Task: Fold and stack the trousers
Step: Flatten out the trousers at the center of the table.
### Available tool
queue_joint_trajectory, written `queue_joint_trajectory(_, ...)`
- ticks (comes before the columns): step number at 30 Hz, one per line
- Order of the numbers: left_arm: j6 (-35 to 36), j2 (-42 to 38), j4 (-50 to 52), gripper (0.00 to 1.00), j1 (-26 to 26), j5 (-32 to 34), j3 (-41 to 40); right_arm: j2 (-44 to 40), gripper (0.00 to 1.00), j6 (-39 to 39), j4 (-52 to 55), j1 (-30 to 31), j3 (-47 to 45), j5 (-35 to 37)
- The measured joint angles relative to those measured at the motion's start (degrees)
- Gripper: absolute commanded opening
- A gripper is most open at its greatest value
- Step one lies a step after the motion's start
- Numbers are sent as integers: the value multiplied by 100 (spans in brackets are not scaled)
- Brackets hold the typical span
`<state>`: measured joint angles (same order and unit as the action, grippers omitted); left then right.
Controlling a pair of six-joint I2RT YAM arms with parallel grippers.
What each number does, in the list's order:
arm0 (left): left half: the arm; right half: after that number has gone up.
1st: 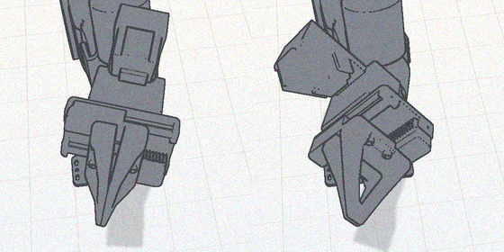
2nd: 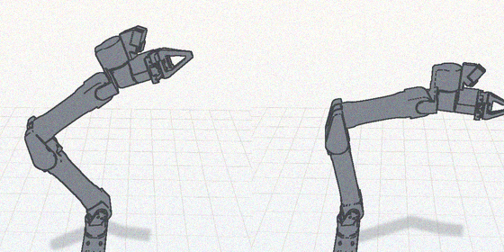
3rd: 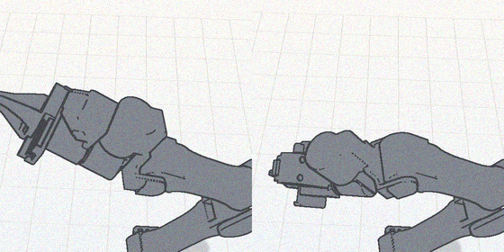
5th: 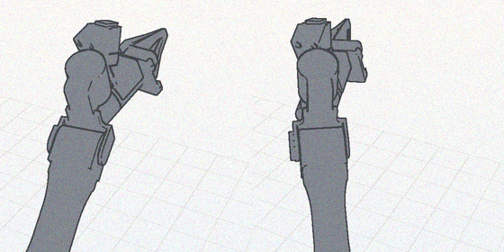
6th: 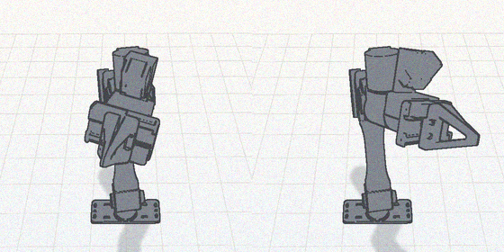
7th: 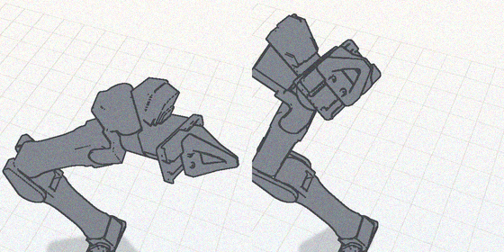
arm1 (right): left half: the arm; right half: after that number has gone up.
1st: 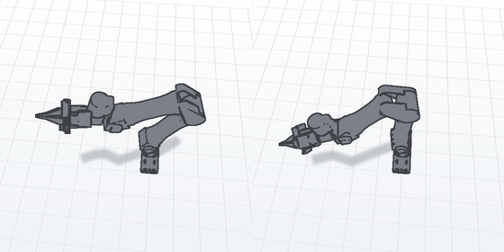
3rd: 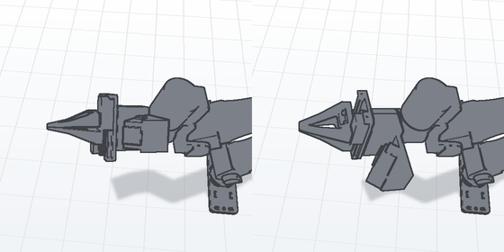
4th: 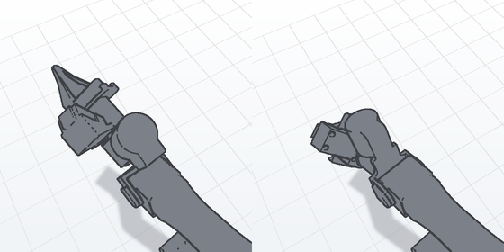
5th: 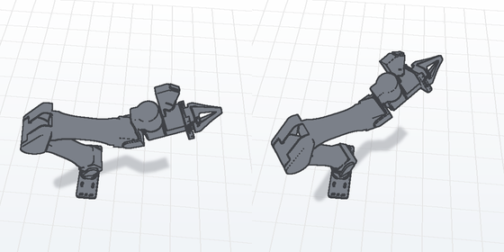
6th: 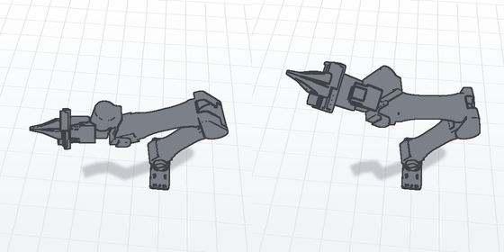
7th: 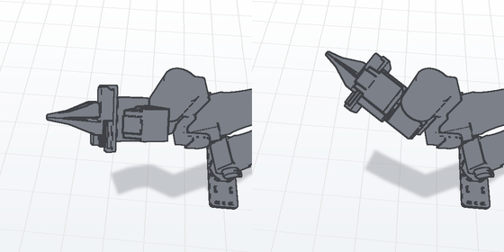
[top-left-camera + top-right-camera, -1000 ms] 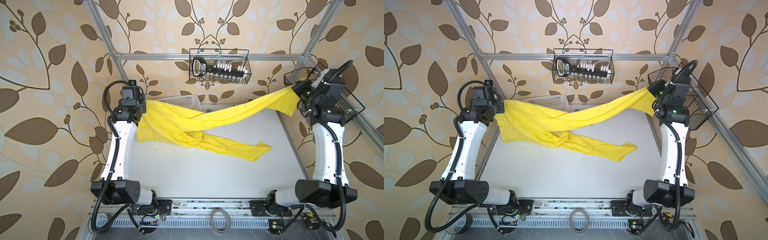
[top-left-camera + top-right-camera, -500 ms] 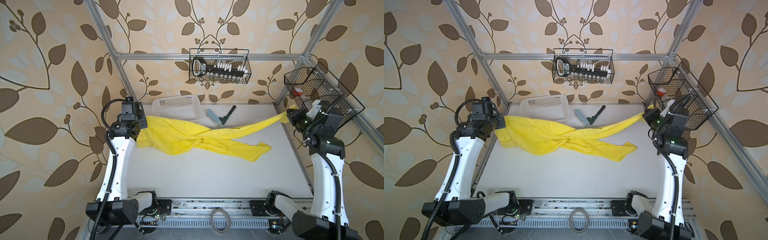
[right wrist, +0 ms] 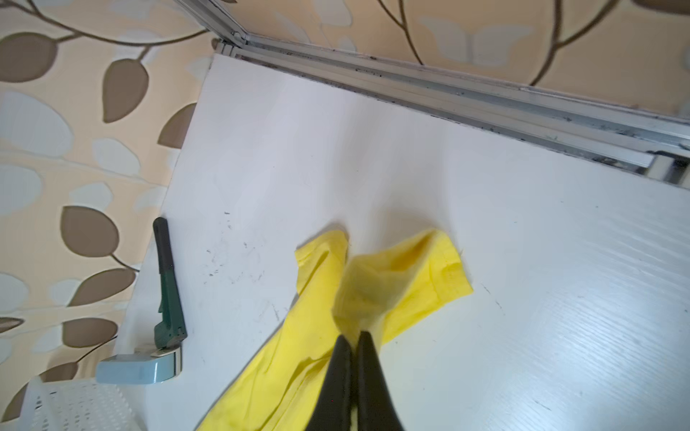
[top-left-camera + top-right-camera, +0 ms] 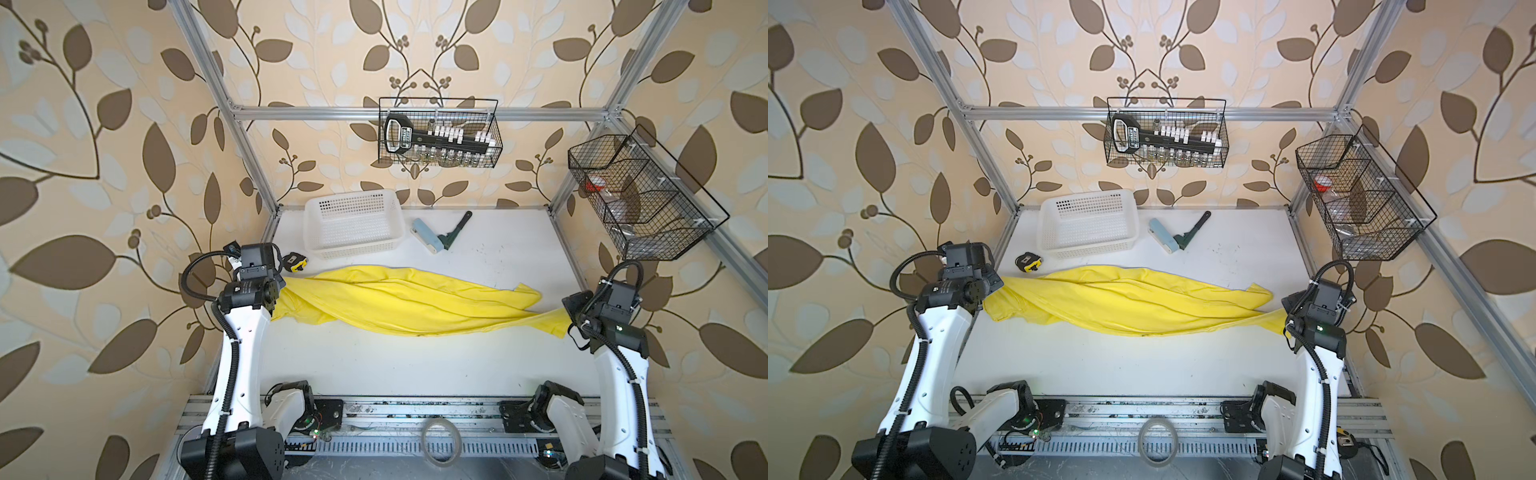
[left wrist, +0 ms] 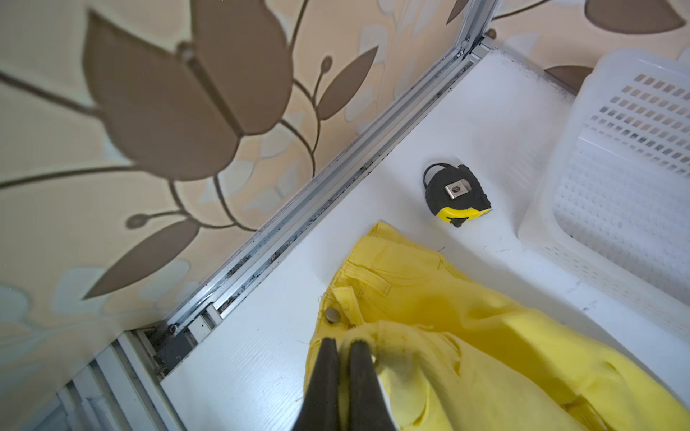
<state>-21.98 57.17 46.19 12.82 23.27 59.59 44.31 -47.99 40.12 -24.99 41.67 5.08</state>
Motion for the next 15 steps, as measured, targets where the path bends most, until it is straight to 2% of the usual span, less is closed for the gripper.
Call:
queue_joint_trajectory(3,-337,-289,7,0,0,-35,-382,-160,0,-7,-63,-61,-260,173)
queue_joint_trajectory(6,-632,-426,76,0,0,-22,-662,70,0,-22,-133,-264,-387,157)
queue_joint_trajectory(11,-990,-485,273,0,0,116,-715,551,0,-24,-216,-354,-236,188)
queue_joint_trajectory(15,-1255,-726,382,0,0,70,-750,472,0,-68,-234,-354,-149,313)
